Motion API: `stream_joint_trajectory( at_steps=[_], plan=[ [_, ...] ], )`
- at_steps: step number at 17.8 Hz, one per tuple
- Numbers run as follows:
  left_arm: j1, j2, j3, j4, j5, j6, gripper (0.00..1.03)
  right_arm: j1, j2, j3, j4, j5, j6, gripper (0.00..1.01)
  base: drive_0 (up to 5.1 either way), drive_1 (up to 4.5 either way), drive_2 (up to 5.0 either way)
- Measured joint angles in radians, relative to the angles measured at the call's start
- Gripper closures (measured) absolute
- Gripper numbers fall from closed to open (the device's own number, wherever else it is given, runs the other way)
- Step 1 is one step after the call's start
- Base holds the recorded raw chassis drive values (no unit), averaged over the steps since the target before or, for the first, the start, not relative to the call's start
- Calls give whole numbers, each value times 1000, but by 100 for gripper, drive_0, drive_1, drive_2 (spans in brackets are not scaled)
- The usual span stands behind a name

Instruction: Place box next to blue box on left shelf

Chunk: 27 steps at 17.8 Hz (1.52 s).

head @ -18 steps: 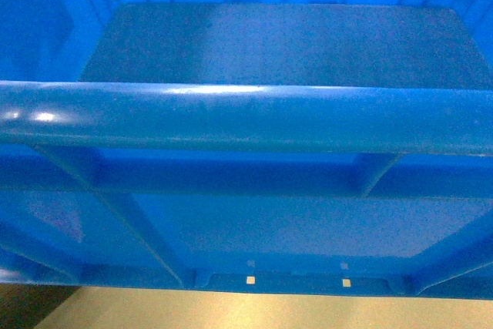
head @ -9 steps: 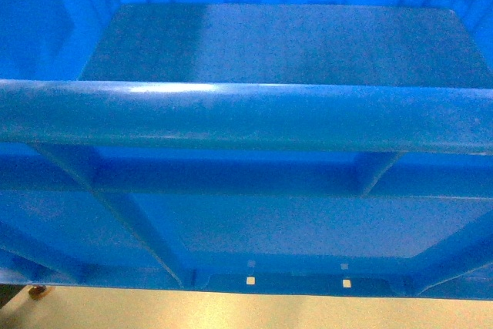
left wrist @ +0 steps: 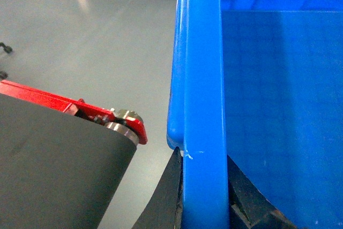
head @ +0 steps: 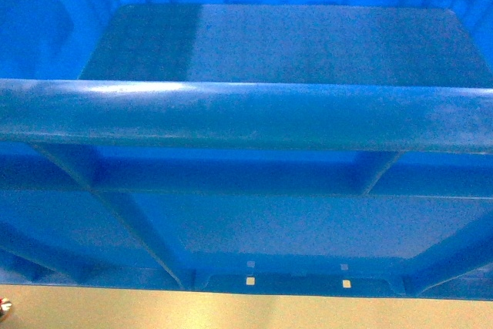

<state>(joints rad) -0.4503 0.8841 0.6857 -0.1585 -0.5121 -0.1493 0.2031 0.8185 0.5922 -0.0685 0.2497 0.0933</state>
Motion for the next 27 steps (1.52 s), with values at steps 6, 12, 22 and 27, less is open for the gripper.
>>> stream_joint_trajectory(
  at_steps=[6,12,22,27],
  plan=[
    [0,0,0,1,0,0,93,0,0,0,0,0,0,91,-157,-157,-157],
    [-1,1,0,2,0,0,93,0,-2,0,-4,2,0,91,-119,-119,-119],
    [-4,1,0,1,-1,0,93,0,-2,0,-2,3,0,91,-1,37,-40],
    [-4,-2,0,-2,-2,0,93,0,-2,0,-6,3,0,91,-12,396,-420]
  ],
)
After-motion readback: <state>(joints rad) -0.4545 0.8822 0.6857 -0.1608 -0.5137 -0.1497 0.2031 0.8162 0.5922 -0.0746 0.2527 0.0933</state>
